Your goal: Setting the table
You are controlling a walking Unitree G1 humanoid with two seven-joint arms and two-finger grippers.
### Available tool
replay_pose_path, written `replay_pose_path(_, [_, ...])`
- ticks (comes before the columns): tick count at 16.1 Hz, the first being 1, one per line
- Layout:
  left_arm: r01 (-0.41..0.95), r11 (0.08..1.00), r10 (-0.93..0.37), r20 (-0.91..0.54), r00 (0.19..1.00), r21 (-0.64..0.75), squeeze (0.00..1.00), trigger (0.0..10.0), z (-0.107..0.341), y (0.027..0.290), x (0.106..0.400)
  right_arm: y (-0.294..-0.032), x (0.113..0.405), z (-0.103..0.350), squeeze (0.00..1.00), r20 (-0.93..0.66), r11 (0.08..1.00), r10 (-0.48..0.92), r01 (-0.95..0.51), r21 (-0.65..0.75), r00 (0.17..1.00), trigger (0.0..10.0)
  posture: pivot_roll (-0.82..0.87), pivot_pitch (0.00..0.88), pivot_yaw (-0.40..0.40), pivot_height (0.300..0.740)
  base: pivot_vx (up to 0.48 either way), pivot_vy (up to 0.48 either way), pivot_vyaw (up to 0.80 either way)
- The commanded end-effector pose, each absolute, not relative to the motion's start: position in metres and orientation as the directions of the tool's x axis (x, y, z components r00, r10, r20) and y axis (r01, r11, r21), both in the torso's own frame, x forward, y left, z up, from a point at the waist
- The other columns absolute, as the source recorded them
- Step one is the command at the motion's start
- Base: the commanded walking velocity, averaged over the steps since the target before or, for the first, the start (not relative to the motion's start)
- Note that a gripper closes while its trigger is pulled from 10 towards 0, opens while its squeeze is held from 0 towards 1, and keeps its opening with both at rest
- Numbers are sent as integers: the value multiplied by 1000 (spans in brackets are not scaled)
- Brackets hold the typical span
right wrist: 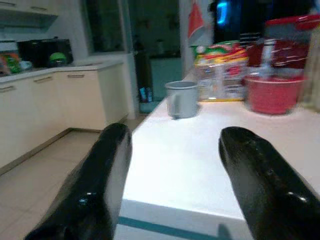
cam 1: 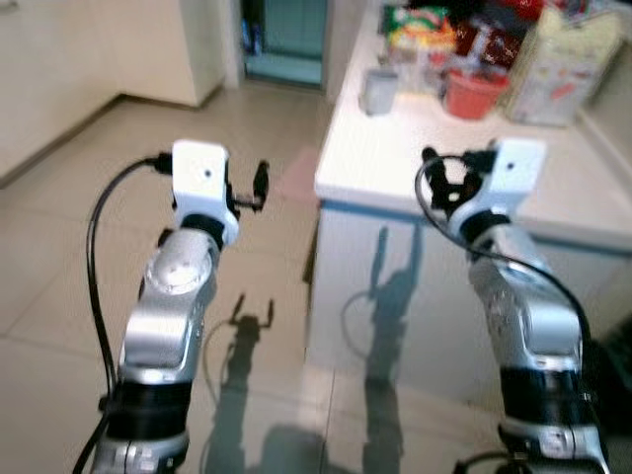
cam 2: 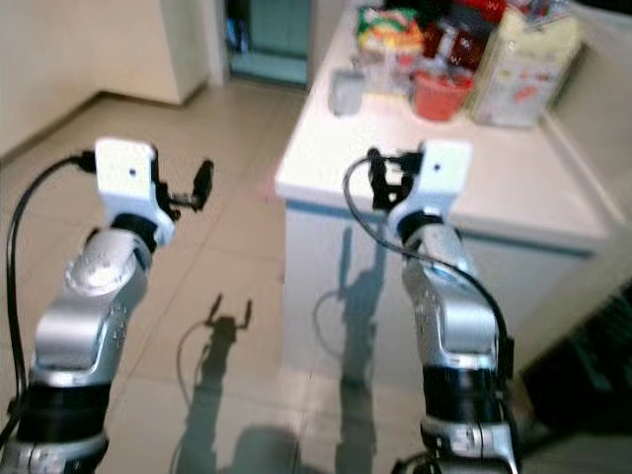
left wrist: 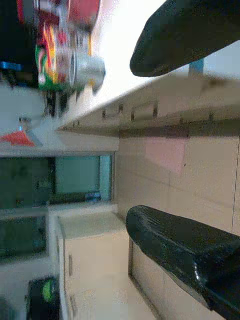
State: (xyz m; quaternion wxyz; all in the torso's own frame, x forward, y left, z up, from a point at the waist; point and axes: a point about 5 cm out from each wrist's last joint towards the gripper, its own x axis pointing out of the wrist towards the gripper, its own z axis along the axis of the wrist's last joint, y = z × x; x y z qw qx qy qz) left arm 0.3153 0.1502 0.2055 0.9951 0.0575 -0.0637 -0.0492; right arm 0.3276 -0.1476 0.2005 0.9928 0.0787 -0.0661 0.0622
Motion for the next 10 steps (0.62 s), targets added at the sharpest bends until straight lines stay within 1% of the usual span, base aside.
replay_pose_path(1, [76, 990, -90, 118, 989, 122, 1000, 10000, 206, 156, 315, -140, 328, 205, 1000, 158, 974, 138, -163, 158, 978, 10000, 25, 0, -50, 740, 352, 0, 0])
replay_pose_path(5, [84, 989, -99, 119, 988, 125, 1000, 10000, 207, 154, 316, -145, 329, 205, 1000, 155, 983, 103, -124, 135, 982, 10000, 22, 0, -47, 740, 357, 0, 0])
replay_pose_path(6, [86, 988, -101, 120, 988, 126, 1000, 10000, 207, 154, 316, -146, 330, 205, 867, 153, 986, 95, -114, 121, 984, 10000, 24, 0, -46, 740, 352, 0, 0])
replay_pose_path(7, [87, 988, -103, 123, 987, 130, 1000, 10000, 208, 153, 316, -146, 331, 204, 0, 148, 989, 87, -104, 107, 985, 10000, 24, 0, -45, 740, 356, 0, 0])
replay_pose_path(10, [89, 987, -107, 127, 986, 137, 1000, 10000, 208, 154, 316, -146, 331, 202, 0, 123, 987, 78, -94, 131, 989, 10000, 24, 0, -43, 740, 366, 0, 0])
